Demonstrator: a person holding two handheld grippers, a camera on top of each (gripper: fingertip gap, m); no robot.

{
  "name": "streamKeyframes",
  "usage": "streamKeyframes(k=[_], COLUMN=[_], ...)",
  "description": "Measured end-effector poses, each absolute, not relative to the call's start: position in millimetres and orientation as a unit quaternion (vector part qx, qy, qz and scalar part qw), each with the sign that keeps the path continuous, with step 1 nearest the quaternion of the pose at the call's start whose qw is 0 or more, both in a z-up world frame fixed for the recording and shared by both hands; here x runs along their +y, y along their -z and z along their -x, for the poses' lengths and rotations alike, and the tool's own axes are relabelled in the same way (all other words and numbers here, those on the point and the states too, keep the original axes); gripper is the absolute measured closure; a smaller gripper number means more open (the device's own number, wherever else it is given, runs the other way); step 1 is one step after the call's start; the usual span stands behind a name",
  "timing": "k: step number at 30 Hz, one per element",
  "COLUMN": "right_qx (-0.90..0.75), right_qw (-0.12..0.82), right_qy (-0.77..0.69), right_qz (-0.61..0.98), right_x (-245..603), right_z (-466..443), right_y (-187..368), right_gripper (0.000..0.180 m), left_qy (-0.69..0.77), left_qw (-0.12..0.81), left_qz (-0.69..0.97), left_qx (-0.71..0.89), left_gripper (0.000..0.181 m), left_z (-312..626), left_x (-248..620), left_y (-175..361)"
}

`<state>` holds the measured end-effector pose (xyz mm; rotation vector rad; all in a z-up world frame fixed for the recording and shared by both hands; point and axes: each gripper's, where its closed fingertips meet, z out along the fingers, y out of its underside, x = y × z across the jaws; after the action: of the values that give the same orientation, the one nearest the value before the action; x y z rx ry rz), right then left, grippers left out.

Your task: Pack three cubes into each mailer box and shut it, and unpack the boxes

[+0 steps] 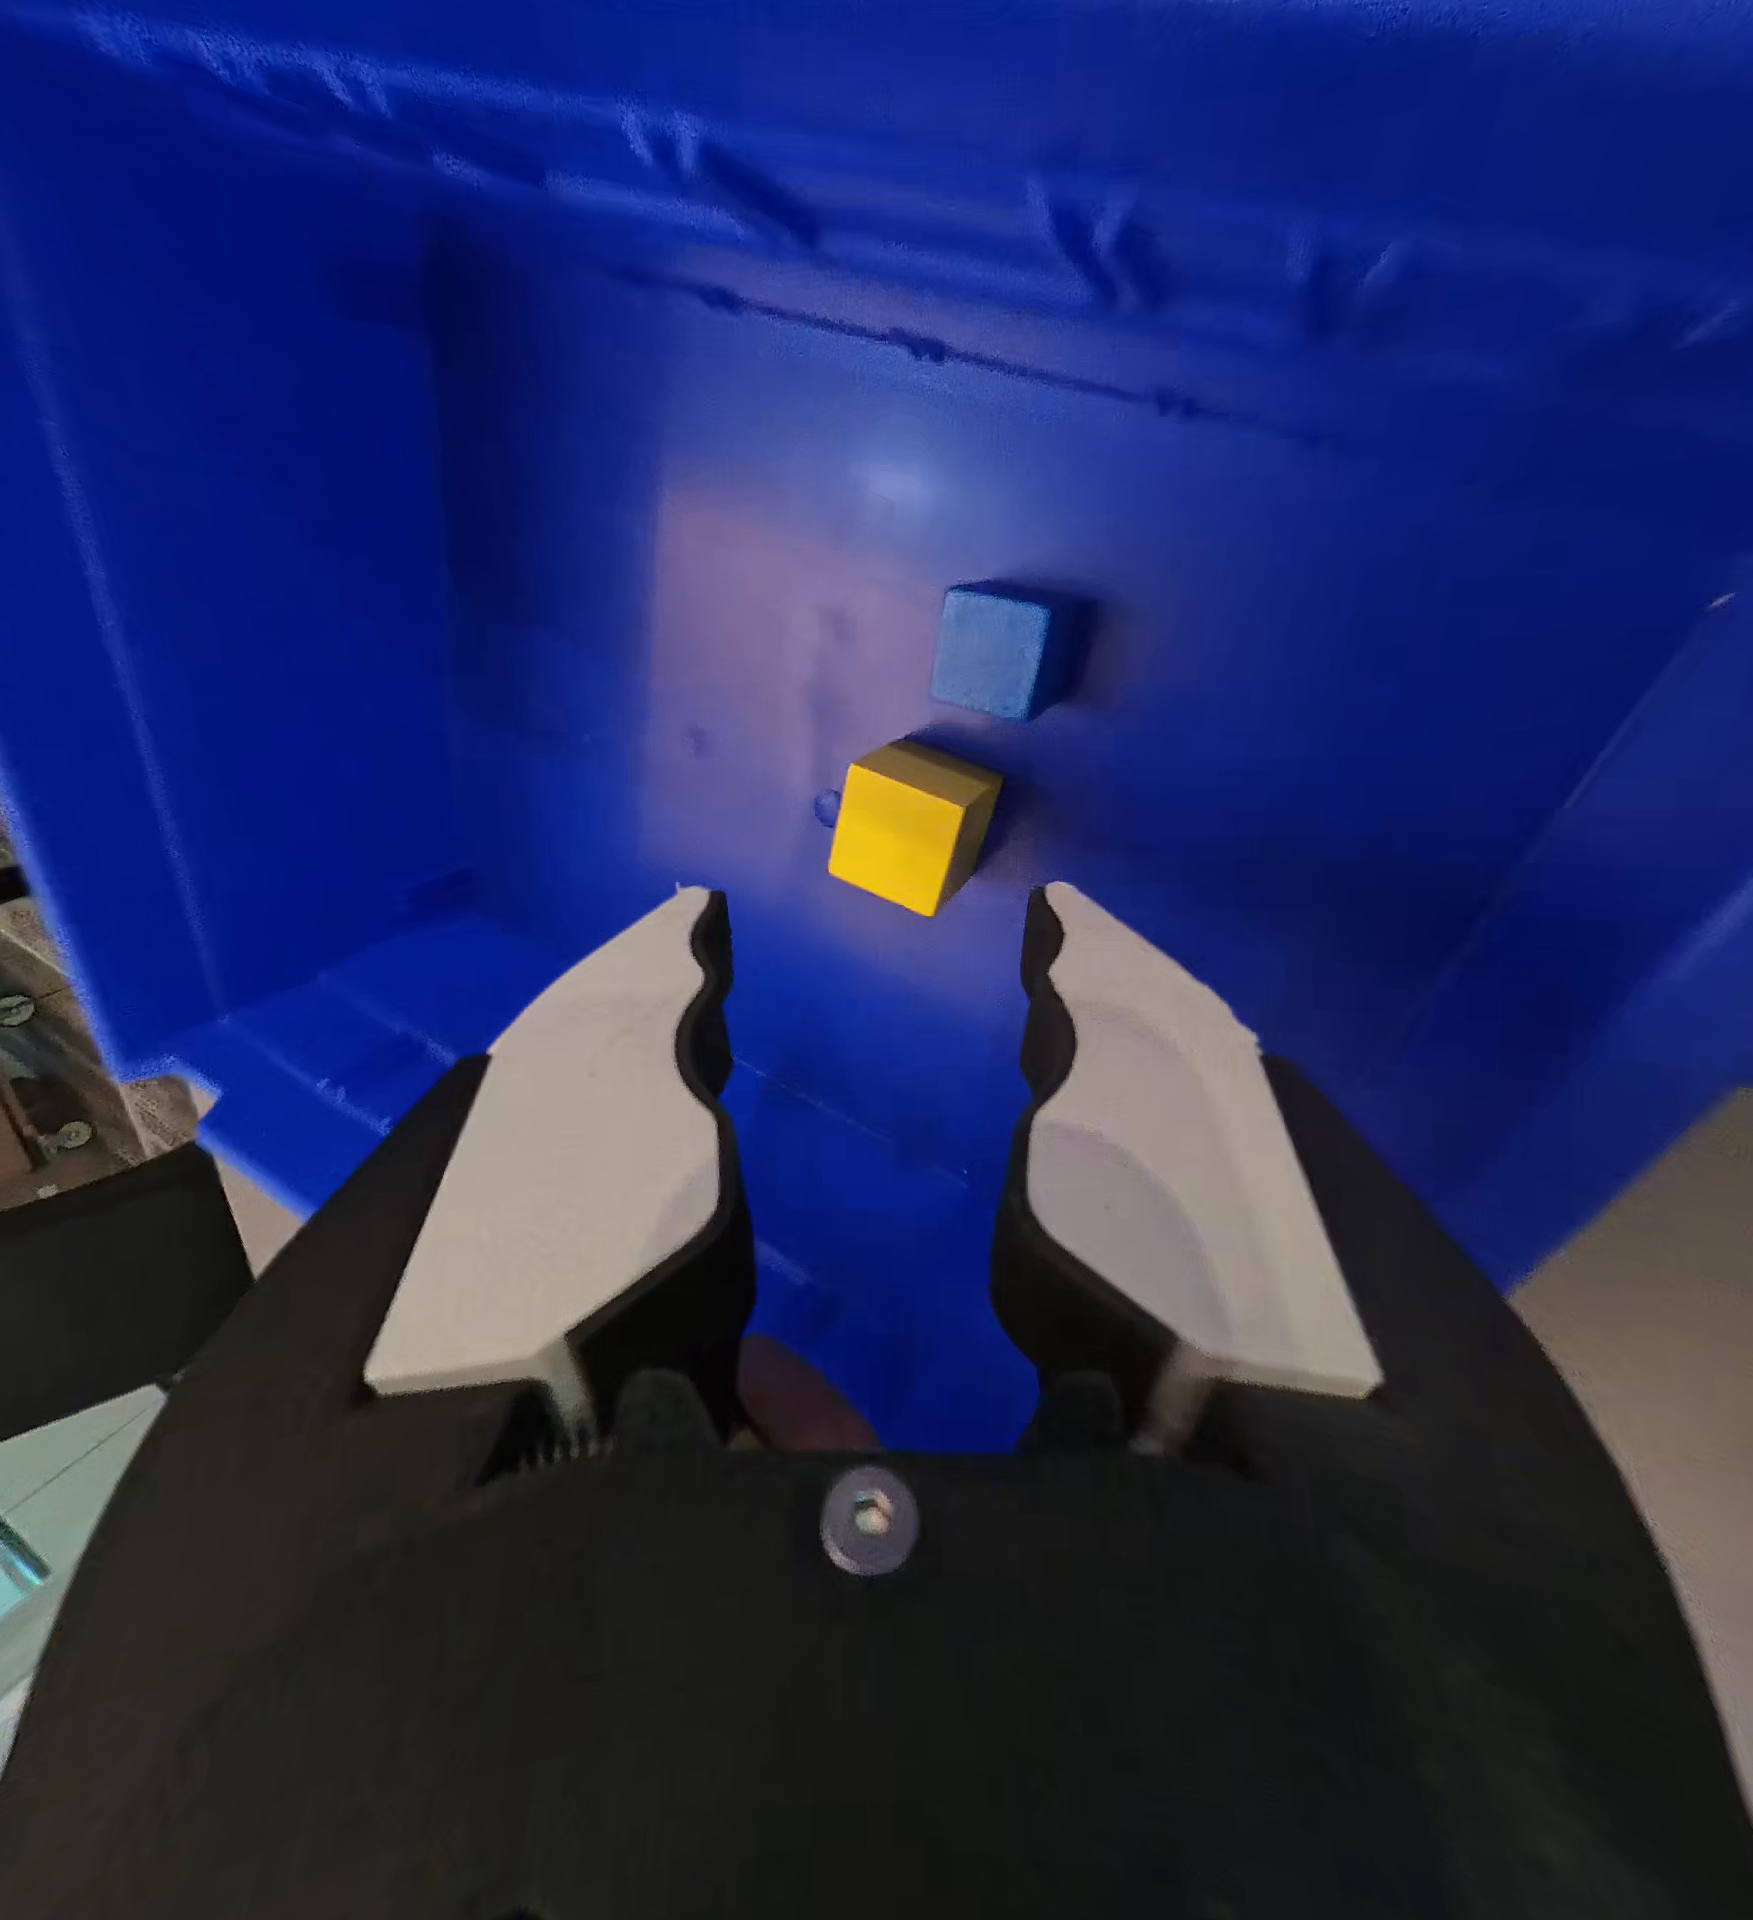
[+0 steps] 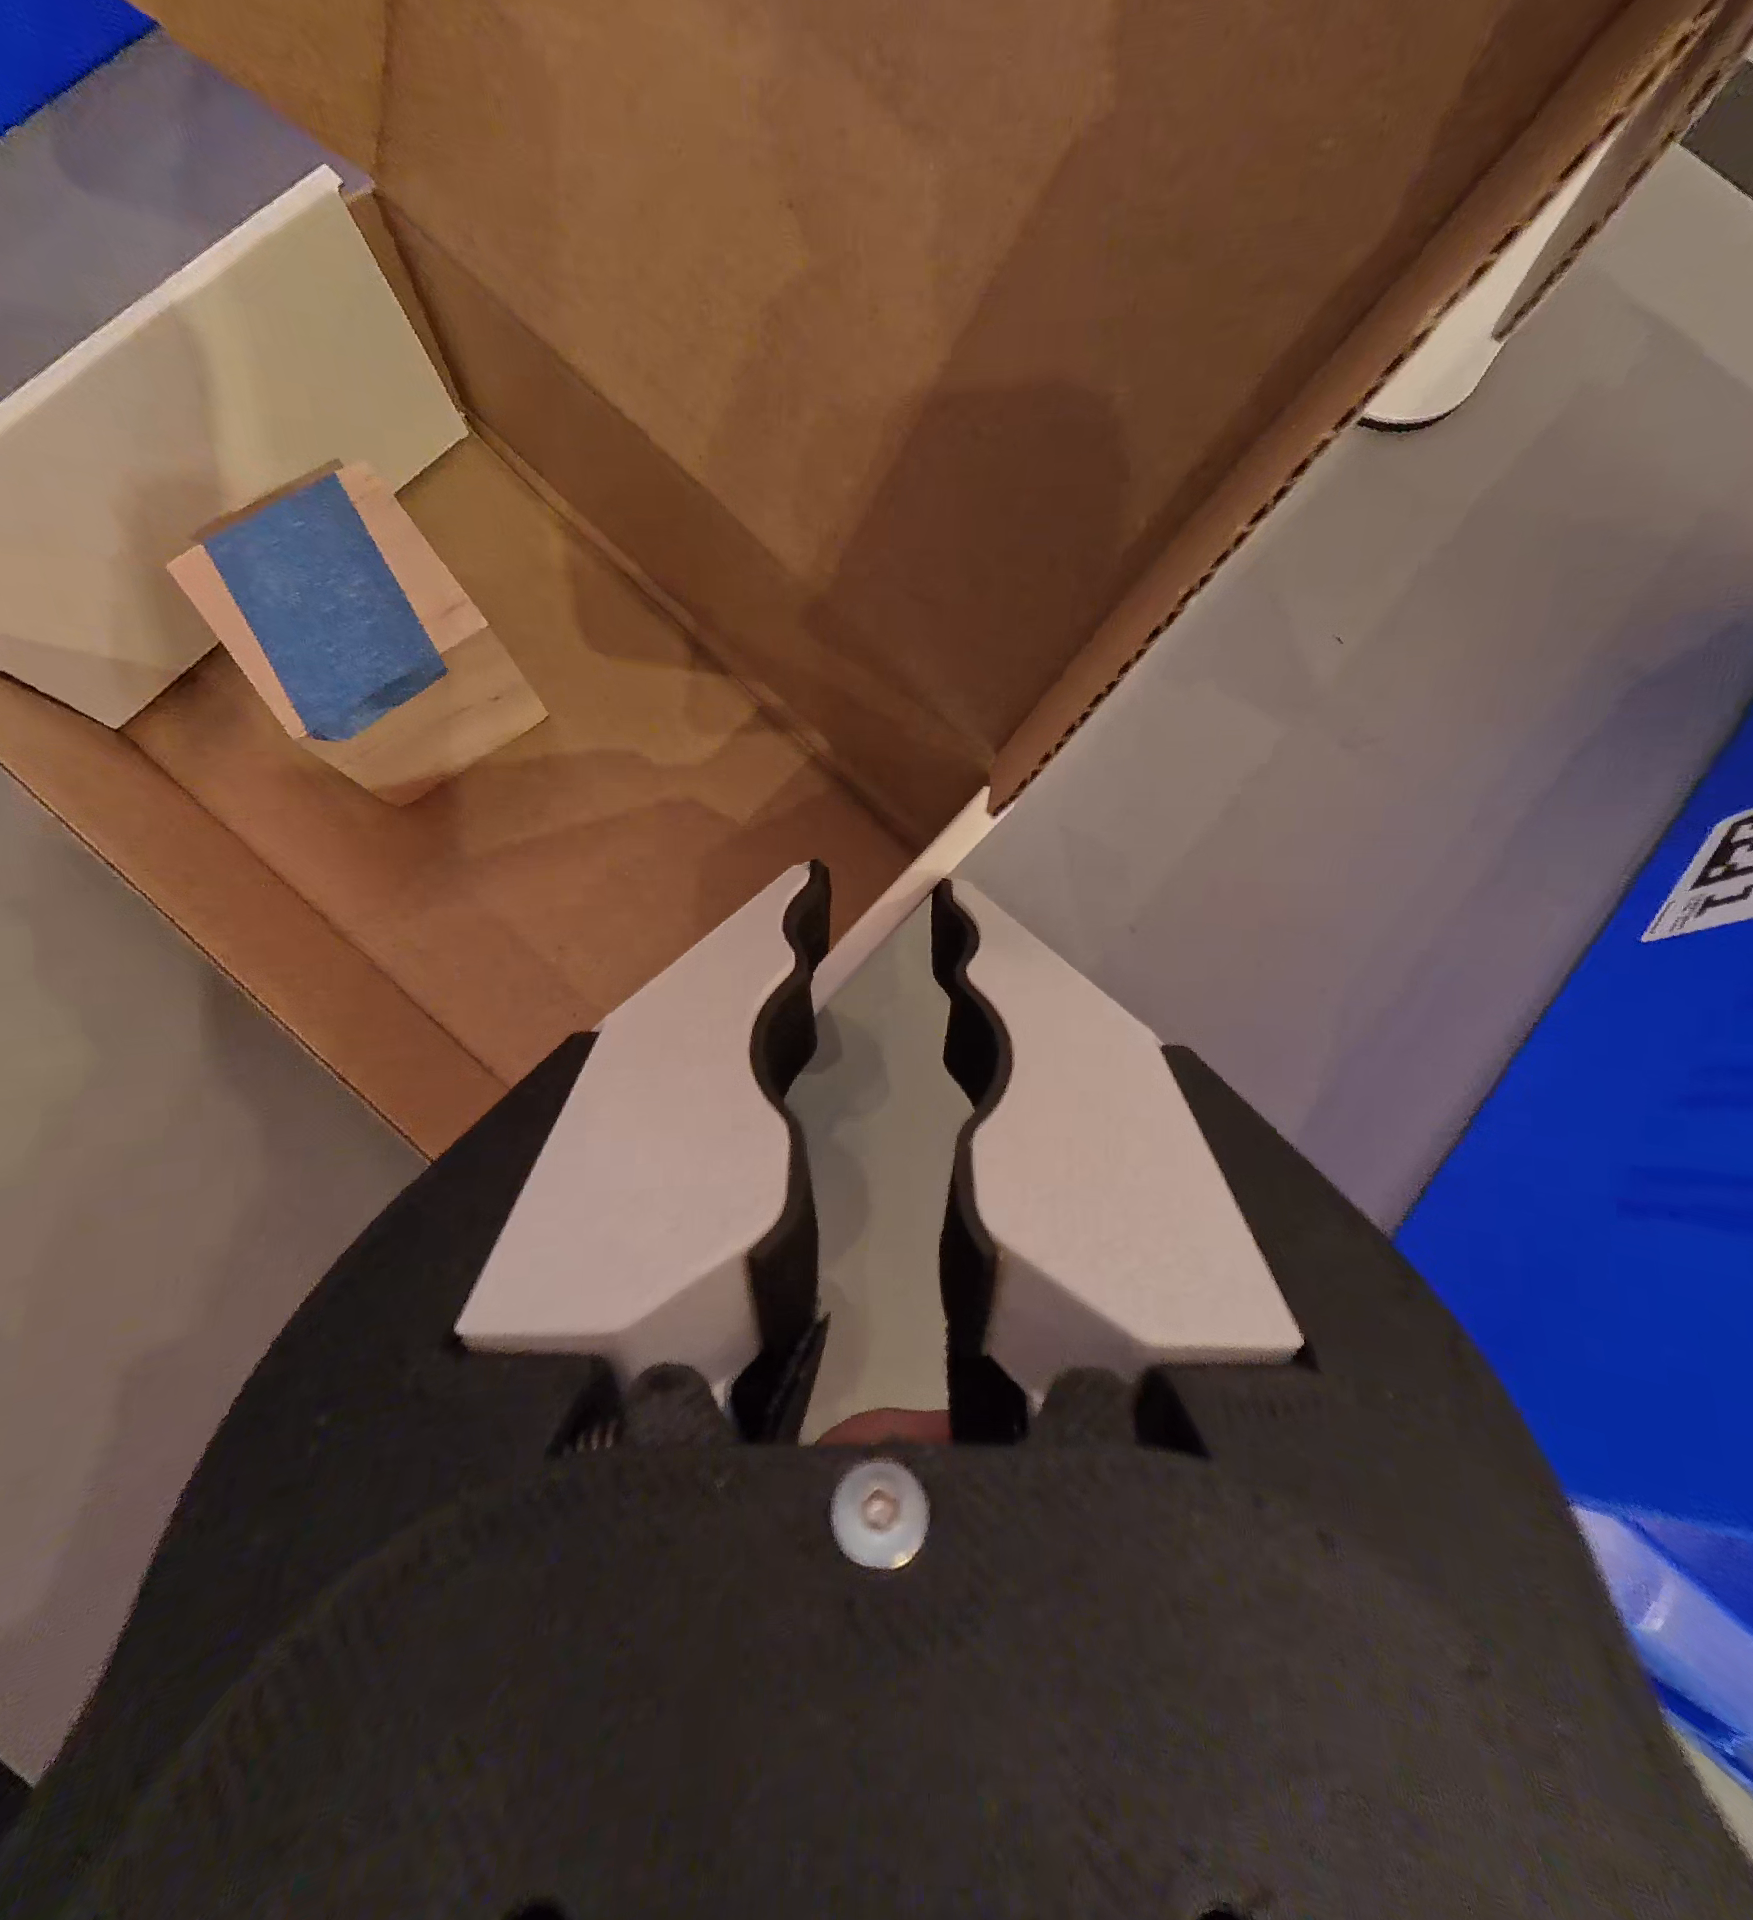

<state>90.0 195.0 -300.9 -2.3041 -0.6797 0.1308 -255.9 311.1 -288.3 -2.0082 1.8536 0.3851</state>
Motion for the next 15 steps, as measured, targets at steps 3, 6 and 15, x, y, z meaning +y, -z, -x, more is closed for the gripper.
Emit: streamKeyframes(k=[3,6,15], right_qx=[-0.261,-0.262,-0.265], right_qw=[0.36,0.36,0.362], right_qy=[-0.05,-0.05,-0.05], right_qz=[0.894,0.894,0.893], right_x=[195,196,197], right_z=[-90,-89,-87], right_y=[301,301,301], right_gripper=[0.162,0.162,0.162], left_qy=[-0.137,-0.12,-0.098], left_qw=[0.178,0.171,0.179], left_qz=[0.708,0.713,0.714], left_qx=[0.67,0.67,0.67], left_gripper=[0.13,0.135,0.151], left_z=[259,260,254], left_x=[320,324,320], left_y=[305,317,319])
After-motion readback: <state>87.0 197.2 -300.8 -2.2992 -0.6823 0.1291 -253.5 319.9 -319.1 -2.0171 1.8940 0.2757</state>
